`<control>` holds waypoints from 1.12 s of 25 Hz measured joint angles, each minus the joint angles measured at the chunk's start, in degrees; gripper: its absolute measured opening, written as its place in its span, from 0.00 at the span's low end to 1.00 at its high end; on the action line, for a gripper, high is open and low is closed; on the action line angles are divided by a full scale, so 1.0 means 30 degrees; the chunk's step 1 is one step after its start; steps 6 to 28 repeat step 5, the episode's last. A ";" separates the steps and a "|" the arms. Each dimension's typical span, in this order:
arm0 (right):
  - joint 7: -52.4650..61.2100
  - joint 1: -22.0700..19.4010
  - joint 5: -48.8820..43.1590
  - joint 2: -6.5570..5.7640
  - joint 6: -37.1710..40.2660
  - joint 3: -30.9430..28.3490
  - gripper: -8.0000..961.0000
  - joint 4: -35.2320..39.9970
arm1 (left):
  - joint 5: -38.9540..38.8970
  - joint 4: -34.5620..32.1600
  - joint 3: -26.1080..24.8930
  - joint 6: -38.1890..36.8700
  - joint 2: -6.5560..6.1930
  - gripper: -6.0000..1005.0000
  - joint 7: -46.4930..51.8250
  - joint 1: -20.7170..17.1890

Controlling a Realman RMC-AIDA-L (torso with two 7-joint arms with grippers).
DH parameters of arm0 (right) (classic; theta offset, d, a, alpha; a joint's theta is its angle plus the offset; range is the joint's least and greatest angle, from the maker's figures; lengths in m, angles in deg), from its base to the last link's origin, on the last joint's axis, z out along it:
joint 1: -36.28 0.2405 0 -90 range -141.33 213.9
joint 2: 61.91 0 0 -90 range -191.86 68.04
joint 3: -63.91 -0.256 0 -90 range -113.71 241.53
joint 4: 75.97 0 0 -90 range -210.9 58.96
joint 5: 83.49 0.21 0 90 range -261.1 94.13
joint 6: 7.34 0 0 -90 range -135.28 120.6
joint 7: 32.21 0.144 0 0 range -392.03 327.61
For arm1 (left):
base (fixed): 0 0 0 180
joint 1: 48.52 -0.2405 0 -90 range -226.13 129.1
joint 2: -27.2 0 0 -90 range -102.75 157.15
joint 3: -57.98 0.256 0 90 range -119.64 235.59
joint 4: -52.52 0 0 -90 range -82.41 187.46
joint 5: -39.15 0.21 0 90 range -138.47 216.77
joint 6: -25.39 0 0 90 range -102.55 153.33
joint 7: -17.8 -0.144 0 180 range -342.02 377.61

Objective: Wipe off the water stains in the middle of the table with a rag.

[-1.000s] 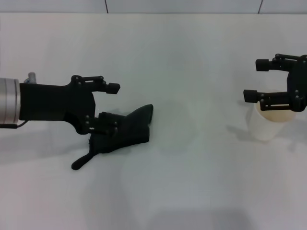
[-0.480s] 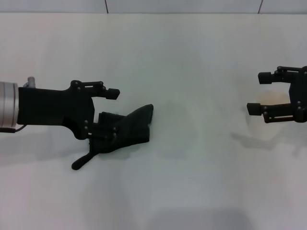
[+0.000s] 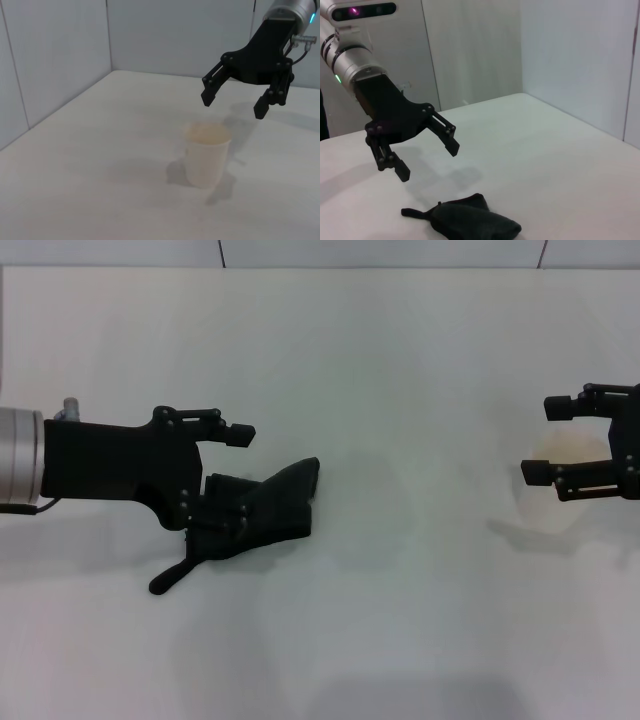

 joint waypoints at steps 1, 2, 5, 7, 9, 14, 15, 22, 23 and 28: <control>0.0030 -0.0002 -0.0003 0.0000 0.0020 -0.0010 0.88 0.0073 | 0.0001 -0.0001 -0.0011 -0.0002 0.0000 0.87 0.0001 0.0002; 0.0054 -0.0011 -0.0004 0.0001 0.0038 -0.0015 0.88 0.0148 | 0.0000 -0.0009 -0.0034 -0.0004 -0.0005 0.87 0.0003 0.0011; 0.0083 -0.0078 -0.0012 0.0001 0.0079 -0.0096 0.88 0.0294 | -0.0037 -0.0028 -0.0088 -0.0009 -0.0020 0.87 0.0007 0.0040; 0.0083 -0.0078 -0.0012 0.0001 0.0079 -0.0096 0.88 0.0294 | -0.0037 -0.0028 -0.0088 -0.0009 -0.0020 0.87 0.0007 0.0040; 0.0083 -0.0078 -0.0012 0.0001 0.0079 -0.0096 0.88 0.0294 | -0.0037 -0.0028 -0.0088 -0.0009 -0.0020 0.87 0.0007 0.0040; 0.0083 -0.0078 -0.0012 0.0001 0.0079 -0.0096 0.88 0.0294 | -0.0037 -0.0028 -0.0088 -0.0009 -0.0020 0.87 0.0007 0.0040; 0.0083 -0.0078 -0.0012 0.0001 0.0079 -0.0096 0.88 0.0294 | -0.0037 -0.0028 -0.0088 -0.0009 -0.0020 0.87 0.0007 0.0040; 0.0083 -0.0078 -0.0012 0.0001 0.0079 -0.0096 0.88 0.0294 | -0.0037 -0.0028 -0.0088 -0.0009 -0.0020 0.87 0.0007 0.0040; 0.0083 -0.0078 -0.0012 0.0001 0.0079 -0.0096 0.88 0.0294 | -0.0037 -0.0028 -0.0088 -0.0009 -0.0020 0.87 0.0007 0.0040; 0.0083 -0.0078 -0.0012 0.0001 0.0079 -0.0096 0.88 0.0294 | -0.0037 -0.0028 -0.0088 -0.0009 -0.0020 0.87 0.0007 0.0040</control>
